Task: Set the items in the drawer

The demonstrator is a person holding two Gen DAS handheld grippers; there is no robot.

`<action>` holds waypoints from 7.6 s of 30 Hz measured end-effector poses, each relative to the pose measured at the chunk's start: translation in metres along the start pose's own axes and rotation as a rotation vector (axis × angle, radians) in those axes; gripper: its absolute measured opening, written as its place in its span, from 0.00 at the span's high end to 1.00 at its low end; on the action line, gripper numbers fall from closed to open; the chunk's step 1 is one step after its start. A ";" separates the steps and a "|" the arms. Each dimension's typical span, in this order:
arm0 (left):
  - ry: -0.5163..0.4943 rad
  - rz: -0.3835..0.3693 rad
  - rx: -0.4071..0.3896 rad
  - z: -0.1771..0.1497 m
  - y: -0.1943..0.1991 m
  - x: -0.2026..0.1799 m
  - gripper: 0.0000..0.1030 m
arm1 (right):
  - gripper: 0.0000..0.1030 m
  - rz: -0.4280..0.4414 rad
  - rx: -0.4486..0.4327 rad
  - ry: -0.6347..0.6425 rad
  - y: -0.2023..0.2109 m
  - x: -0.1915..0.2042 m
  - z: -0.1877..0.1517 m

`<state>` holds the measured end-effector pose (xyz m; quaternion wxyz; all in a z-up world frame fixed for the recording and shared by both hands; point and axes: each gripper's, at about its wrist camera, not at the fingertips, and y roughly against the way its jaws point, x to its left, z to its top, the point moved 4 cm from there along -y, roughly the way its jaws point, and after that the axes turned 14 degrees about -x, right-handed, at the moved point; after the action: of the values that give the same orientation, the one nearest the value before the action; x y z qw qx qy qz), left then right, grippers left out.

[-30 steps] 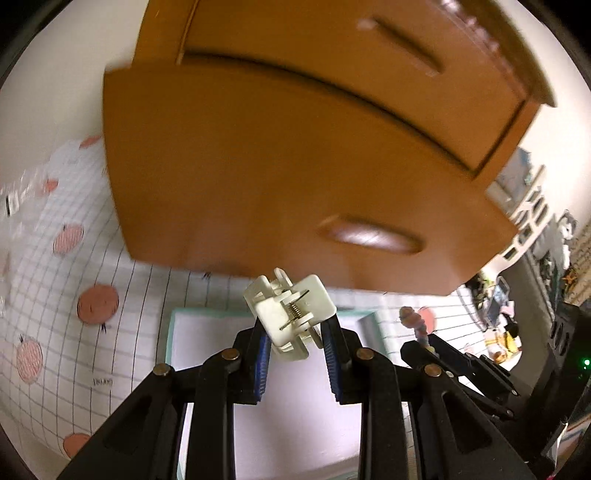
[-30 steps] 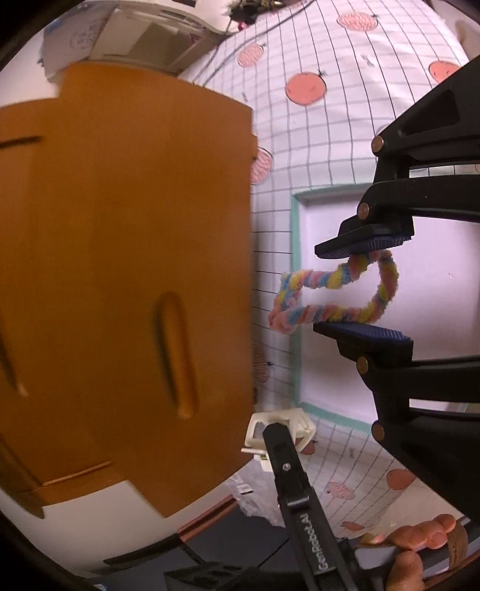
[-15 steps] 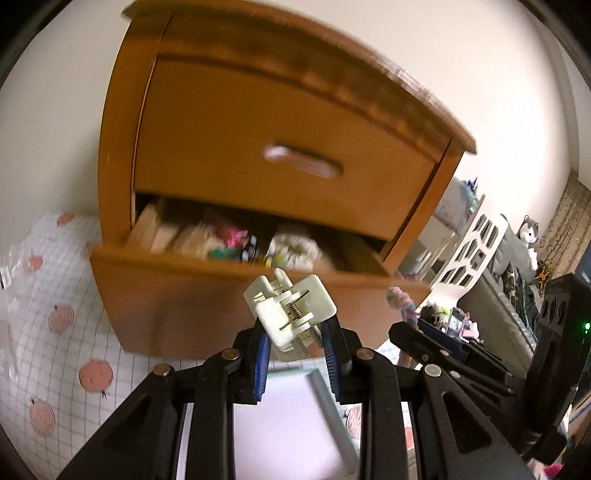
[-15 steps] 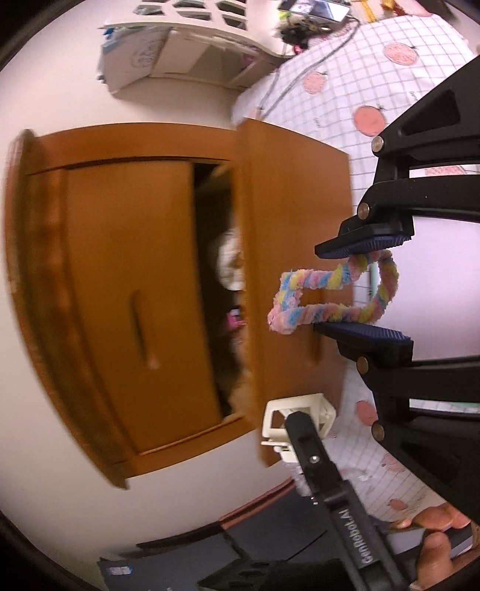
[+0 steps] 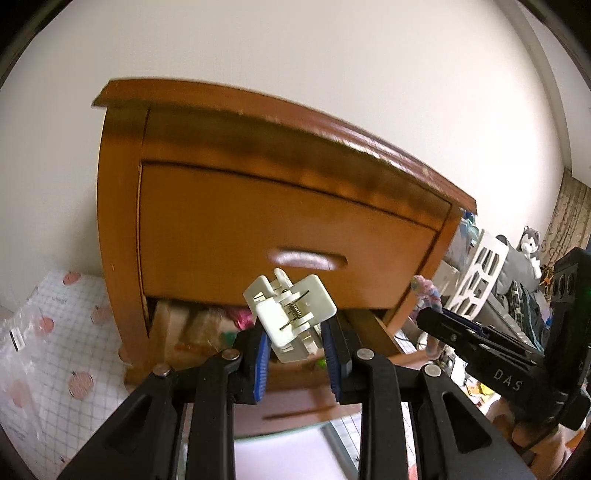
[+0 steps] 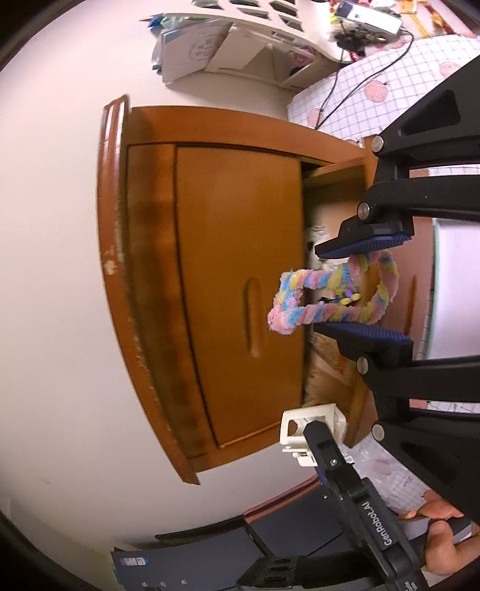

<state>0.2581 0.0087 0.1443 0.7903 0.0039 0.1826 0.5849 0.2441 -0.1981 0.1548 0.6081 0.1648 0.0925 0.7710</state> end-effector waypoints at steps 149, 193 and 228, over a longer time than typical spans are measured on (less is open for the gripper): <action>-0.003 0.253 0.179 -0.127 -0.028 0.032 0.00 | 0.00 -0.235 0.312 -0.014 -0.117 -0.047 -0.134; -0.135 0.292 0.190 -0.182 0.137 -0.014 0.00 | 0.00 -0.184 0.386 -0.018 0.064 -0.035 -0.211; -0.135 0.343 0.310 -0.249 0.196 0.011 0.00 | 0.00 -0.163 0.340 0.079 0.122 -0.002 -0.242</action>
<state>0.0071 0.0286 -0.0485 0.6796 0.1952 0.2136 0.6740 0.0455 -0.2156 -0.0280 0.6280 0.2266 0.2584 0.6983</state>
